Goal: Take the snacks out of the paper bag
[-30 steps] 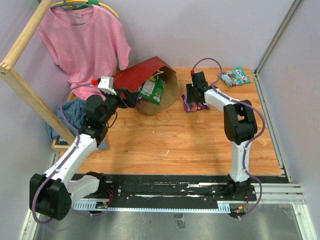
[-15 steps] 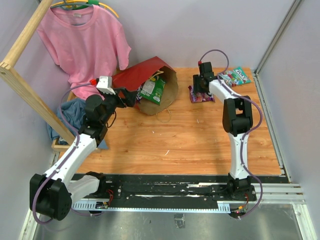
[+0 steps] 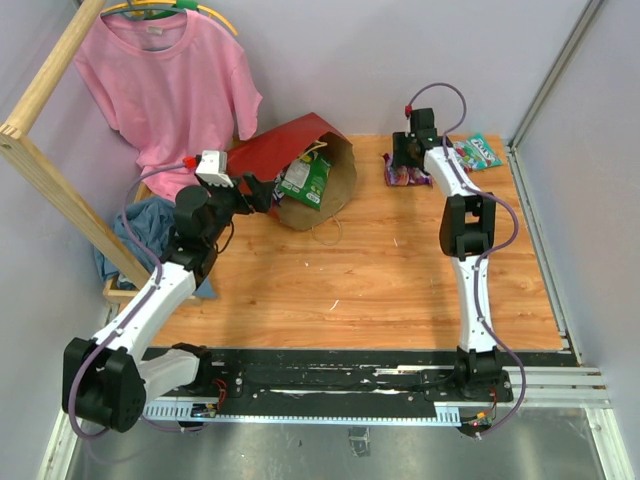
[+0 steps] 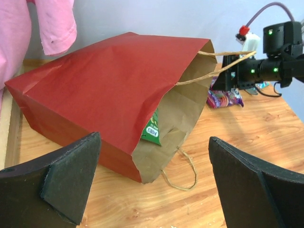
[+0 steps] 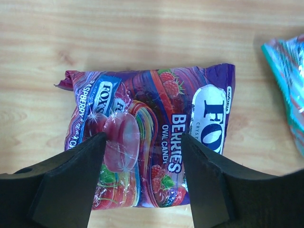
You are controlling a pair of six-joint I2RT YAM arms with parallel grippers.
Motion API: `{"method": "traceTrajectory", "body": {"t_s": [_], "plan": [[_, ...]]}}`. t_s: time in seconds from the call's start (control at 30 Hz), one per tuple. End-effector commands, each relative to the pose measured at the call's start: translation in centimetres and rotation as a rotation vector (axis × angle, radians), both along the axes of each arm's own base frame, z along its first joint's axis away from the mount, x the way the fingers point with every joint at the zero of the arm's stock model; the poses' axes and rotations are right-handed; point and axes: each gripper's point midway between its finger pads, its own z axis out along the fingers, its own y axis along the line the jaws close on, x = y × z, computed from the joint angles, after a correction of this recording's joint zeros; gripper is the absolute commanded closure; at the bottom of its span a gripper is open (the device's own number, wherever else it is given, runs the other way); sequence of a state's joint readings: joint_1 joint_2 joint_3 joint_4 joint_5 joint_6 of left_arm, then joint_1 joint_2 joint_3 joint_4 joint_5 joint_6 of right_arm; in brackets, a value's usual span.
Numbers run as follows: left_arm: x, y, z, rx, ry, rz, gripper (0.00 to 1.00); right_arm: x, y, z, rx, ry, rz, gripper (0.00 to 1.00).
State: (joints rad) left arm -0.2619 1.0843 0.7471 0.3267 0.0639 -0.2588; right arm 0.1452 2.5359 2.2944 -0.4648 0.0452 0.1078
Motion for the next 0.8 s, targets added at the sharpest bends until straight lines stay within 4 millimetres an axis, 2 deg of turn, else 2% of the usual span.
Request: {"method": "traceTrajectory", "body": {"t_s": [0.0, 0.3, 0.43, 0.47, 0.6, 0.7, 0.77], "plan": [[1.3, 0.4, 1.1, 0.0, -0.019, 0.024, 0.0, 1.4, -2.9, -1.6, 0.009, 0.024, -0.008, 0.33], [2.0, 0.5, 0.8, 0.017, 0.006, 0.032, 0.0, 6.7, -3.8, 1.8, 0.007, -0.217, 0.041, 0.16], [1.8, 0.6, 1.3, 0.019, 0.004, 0.039, 0.0, 8.2, -3.5, 4.4, -0.009, -0.319, 0.087, 0.09], [1.7, 0.6, 1.5, 0.017, 0.001, 0.038, 0.0, 8.3, -3.1, 5.5, 0.004, -0.345, 0.102, 0.08], [1.1, 0.7, 2.4, 0.004, -0.016, 0.033, 0.0, 8.0, -1.7, 13.1, 0.074, -0.504, 0.136, 0.05], [0.7, 0.8, 2.8, 0.002, -0.02, 0.034, 0.0, 6.0, -1.3, 18.3, 0.116, -0.608, 0.127, 0.02], [0.4, 0.9, 3.0, 0.001, -0.024, 0.034, 0.0, 4.2, -1.3, 21.1, 0.142, -0.647, 0.108, 0.01]]}}
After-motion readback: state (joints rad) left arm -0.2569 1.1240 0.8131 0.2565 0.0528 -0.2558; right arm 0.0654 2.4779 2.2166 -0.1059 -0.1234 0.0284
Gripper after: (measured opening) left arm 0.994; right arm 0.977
